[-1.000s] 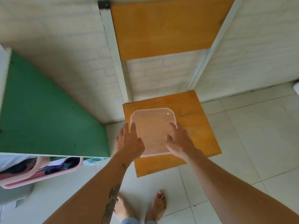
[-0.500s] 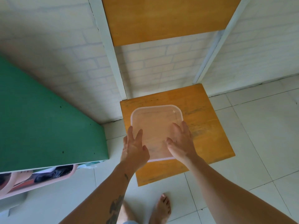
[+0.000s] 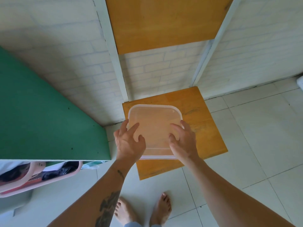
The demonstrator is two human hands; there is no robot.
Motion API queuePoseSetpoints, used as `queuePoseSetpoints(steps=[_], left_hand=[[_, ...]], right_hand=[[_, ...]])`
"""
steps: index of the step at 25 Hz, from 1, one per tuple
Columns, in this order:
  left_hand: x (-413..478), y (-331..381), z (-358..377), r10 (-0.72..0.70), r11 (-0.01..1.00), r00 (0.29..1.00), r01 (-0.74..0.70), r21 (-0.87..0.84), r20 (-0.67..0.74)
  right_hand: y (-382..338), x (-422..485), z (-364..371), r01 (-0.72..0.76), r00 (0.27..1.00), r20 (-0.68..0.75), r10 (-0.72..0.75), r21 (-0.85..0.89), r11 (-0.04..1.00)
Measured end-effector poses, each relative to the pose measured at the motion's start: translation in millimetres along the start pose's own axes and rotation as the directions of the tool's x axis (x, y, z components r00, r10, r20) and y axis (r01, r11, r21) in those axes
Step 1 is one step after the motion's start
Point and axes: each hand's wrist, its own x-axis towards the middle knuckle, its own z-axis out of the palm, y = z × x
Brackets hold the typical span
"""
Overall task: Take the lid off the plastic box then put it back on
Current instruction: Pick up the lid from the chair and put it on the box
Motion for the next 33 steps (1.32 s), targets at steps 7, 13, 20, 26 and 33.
queuePoseSetpoints(steps=[7, 13, 20, 26, 33], left_hand=[[-20, 79, -89, 0.069, 0.984, 0.983, -0.096, -0.152, -0.170], [-51, 153, -193, 0.085, 0.974, 0.935, -0.151, -0.169, -0.346], [-67, 169, -310, 0.121, 0.986, 0.852, -0.162, -0.037, -0.509], [-60, 118, -392, 0.089, 0.996, 0.845, -0.068, 0.060, -0.527], [-35, 19, -467, 0.134, 0.983, 0.883, -0.060, 0.175, -0.450]], right_hand=[[-72, -41, -87, 0.156, 0.968, -0.191, -0.163, -0.049, 0.986], [-170, -61, -178, 0.319, 0.894, -0.248, -0.372, -0.229, 0.920], [-289, -89, -201, 0.436, 0.810, -0.289, -0.510, -0.285, 0.854], [-380, -111, -155, 0.425, 0.823, -0.232, -0.518, -0.353, 0.833], [-468, -131, -75, 0.403, 0.854, -0.146, -0.500, -0.423, 0.812]])
